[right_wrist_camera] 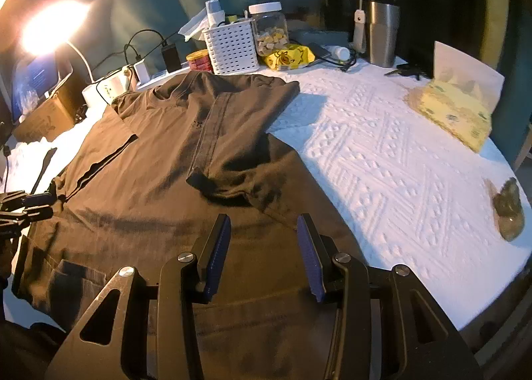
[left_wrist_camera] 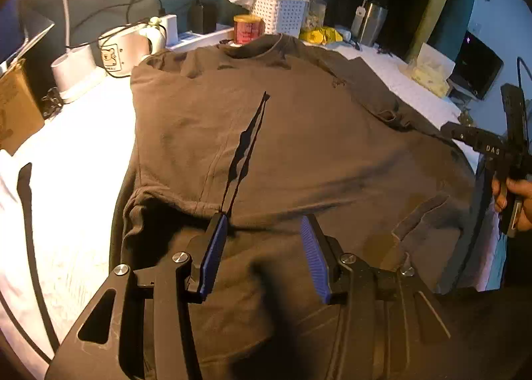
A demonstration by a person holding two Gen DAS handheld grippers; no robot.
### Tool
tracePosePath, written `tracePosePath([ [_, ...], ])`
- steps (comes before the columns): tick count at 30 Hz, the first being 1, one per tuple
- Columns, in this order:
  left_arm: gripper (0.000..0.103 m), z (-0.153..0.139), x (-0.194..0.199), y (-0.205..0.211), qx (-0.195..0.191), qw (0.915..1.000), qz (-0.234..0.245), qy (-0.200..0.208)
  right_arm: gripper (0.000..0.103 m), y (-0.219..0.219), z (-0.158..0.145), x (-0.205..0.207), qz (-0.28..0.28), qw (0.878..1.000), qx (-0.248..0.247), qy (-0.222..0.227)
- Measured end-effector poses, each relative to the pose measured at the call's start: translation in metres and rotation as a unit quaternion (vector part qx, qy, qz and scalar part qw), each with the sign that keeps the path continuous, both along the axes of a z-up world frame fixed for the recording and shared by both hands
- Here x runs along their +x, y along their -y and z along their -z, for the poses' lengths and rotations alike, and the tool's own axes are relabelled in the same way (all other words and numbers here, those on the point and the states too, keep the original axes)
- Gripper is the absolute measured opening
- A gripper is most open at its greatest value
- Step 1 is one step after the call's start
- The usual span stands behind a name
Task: Fold small clothes
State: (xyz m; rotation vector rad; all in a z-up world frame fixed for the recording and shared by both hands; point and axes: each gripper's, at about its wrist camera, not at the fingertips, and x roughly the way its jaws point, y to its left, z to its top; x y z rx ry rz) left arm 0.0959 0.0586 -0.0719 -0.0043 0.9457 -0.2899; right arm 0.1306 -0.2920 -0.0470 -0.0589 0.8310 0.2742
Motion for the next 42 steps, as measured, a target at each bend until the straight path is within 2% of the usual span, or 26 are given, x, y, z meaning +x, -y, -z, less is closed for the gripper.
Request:
tracePosePath([
  [10,0.046,-0.009,-0.045,0.0,0.003,0.9991,-0.033,0.028,0.044,0.035,0.009,-0.038,0.027,1.0,-0.007,-0.001],
  [14,0.046,-0.005,-0.062,-0.002,0.005,0.9985,-0.048,0.027,0.044,0.045,0.018,-0.05,0.027,1.0,-0.003,-0.007],
  [17,0.046,0.001,-0.072,-0.002,0.023,0.9977,-0.061,0.021,0.044,0.046,0.022,-0.056,0.019,1.0,-0.003,-0.007],
  [24,0.046,0.001,-0.099,-0.022,0.058,0.9939,-0.091,0.023,0.044,0.042,0.031,-0.05,0.013,1.0,-0.009,-0.01],
  [33,0.046,0.013,-0.115,-0.045,0.052,0.989,-0.138,0.014,0.044,0.031,0.034,-0.046,0.0,0.999,-0.034,-0.002],
  [39,0.046,0.012,-0.116,-0.045,0.074,0.9833,-0.163,0.032,0.044,0.025,0.036,-0.046,-0.002,0.998,-0.056,0.004],
  [42,0.046,0.008,-0.121,-0.047,0.081,0.9789,-0.179,0.055,0.044,0.024,0.036,-0.044,-0.003,0.998,-0.058,0.004],
])
